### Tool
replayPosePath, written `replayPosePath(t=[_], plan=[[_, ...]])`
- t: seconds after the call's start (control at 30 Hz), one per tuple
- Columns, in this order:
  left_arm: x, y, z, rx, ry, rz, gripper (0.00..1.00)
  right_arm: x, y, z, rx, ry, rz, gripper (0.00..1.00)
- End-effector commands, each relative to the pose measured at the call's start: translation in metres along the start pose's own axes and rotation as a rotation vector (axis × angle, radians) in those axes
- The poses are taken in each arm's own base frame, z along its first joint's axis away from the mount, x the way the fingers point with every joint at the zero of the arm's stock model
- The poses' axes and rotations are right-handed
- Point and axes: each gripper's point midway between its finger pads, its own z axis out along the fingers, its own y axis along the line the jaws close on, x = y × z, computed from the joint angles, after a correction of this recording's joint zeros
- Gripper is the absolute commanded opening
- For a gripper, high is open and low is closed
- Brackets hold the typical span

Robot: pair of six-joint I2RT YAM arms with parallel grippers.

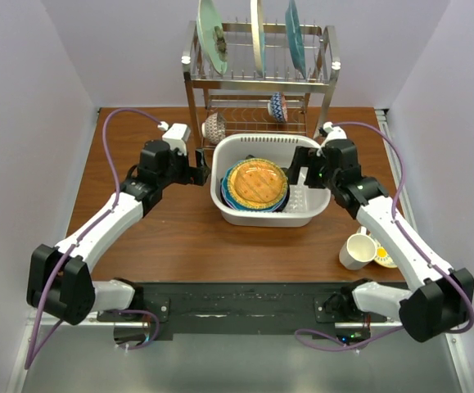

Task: Place the plates into the plastic bin on the countertop
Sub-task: Reset both arms

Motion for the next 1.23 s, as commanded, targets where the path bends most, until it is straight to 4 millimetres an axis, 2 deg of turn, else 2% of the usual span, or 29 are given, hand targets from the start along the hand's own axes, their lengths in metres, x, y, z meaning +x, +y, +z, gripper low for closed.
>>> replayPosePath(t=[0.0,0.17,0.4,0.63,0.8,1.2], plan=[[-0.021,0.001,0.000,-0.030,-0.047,0.017,1.00,-0.021,-0.028,-0.020,0.160,-0.082,-0.004,0.99],[-0.017,0.014,0.002,-0.103,-0.027,0.015,1.00,-0.024,-0.056,-0.032,0.304,-0.113,-0.010,0.99],[-0.010,0.028,0.005,-0.182,0.022,0.009,1.00,-0.022,-0.110,-0.051,0.566,-0.128,-0.044,0.99],[-0.010,0.040,0.004,-0.253,0.038,0.012,1.00,-0.014,-0.142,-0.065,0.681,-0.160,-0.017,0.99],[-0.009,0.044,0.001,-0.278,0.037,0.015,1.00,-0.014,-0.151,-0.073,0.704,-0.209,0.020,0.99],[-0.008,0.044,0.002,-0.271,0.030,0.023,1.00,-0.011,-0.137,-0.054,0.600,-0.181,0.017,0.99]])
